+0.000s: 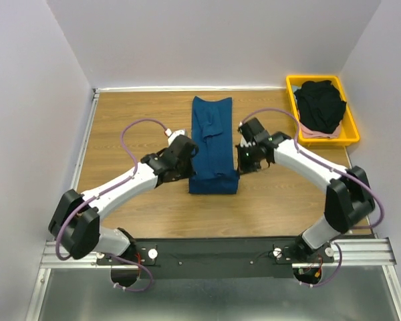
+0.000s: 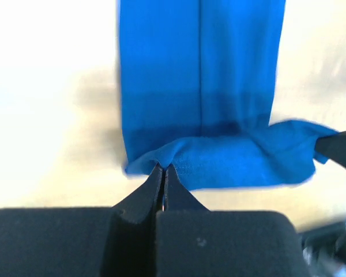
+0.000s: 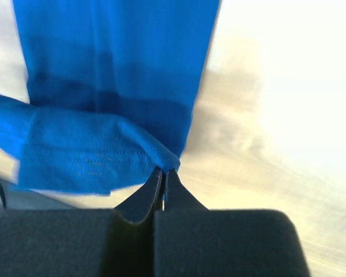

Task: Fold and stack the t-shirts
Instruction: Fold the tshirt

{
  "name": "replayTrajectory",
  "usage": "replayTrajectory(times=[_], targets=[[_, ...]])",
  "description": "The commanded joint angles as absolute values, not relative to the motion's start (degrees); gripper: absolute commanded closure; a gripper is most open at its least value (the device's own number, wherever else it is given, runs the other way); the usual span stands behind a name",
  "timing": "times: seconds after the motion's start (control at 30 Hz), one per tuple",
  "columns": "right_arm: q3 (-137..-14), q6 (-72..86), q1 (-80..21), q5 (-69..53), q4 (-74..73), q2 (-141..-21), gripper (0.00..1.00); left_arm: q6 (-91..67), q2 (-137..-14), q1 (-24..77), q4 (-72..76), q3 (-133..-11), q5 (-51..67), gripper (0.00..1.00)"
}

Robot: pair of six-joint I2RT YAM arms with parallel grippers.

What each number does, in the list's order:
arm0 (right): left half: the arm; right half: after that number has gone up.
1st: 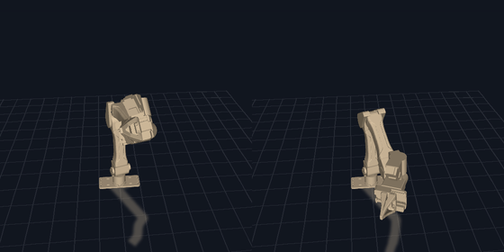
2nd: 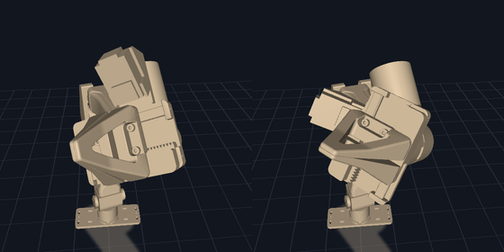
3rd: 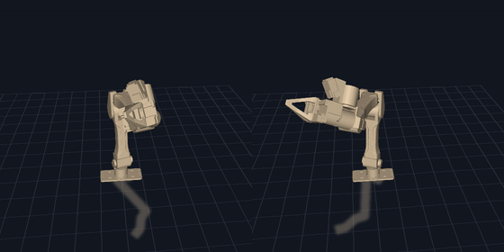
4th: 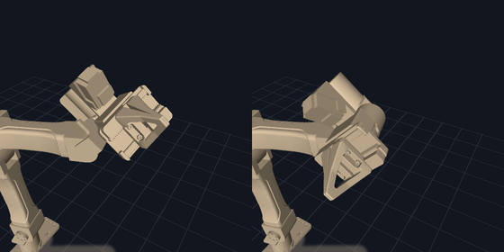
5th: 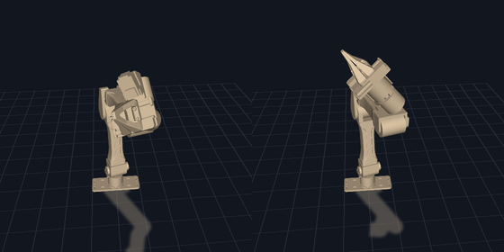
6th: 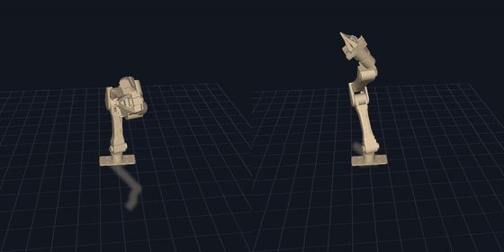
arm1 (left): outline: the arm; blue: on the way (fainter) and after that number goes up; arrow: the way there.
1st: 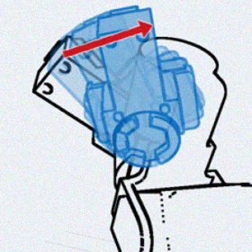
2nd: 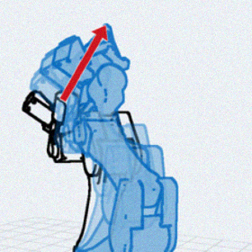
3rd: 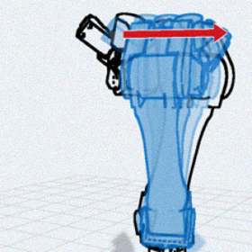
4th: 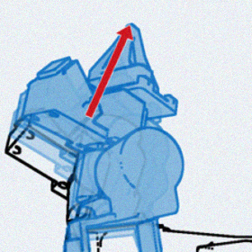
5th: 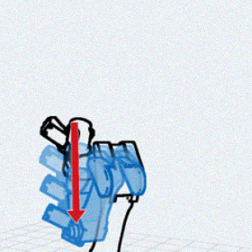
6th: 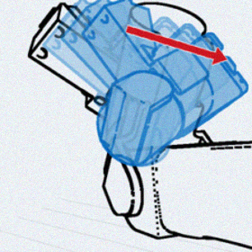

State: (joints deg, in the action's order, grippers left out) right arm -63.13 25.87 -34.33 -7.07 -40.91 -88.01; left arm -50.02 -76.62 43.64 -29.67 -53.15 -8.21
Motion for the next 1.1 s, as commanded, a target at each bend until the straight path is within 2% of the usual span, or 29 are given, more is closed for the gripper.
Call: replayTrajectory(times=[0.0, 0.2, 0.37, 0.9, 0.93, 1.07], targets=[[-75.1, 19.2, -31.4, -1.0, -42.3, -95.3, 0.99, -40.3, -82.0, 38.8, -19.7, -56.6, -13.2, 1.00], [-90.3, 16.7, -29.3, 3.2, -41.5, -108.8, 0.99, -33.4, -92.5, 33.1, -13.0, -65.3, -13.2, 1.00], [-96.5, 16.0, -27.5, 3.9, -40.9, -114.0, 0.99, -30.4, -98.5, 30.1, -8.7, -68.7, -13.3, 1.00], [-102.0, 16.3, -24.5, 4.0, -37.1, -123.6, 0.99, -24.3, -110.6, 25.2, -3.3, -76.1, -7.6, 1.00], [-102.5, 16.3, -24.5, 4.0, -36.8, -124.6, 0.98, -24.3, -111.3, 25.2, -3.2, -76.5, -7.3, 0.99], [-103.7, 16.8, -24.4, 3.1, -36.8, -125.8, 0.87, -24.4, -112.3, 25.2, -2.5, -76.6, -6.9, 0.68]])
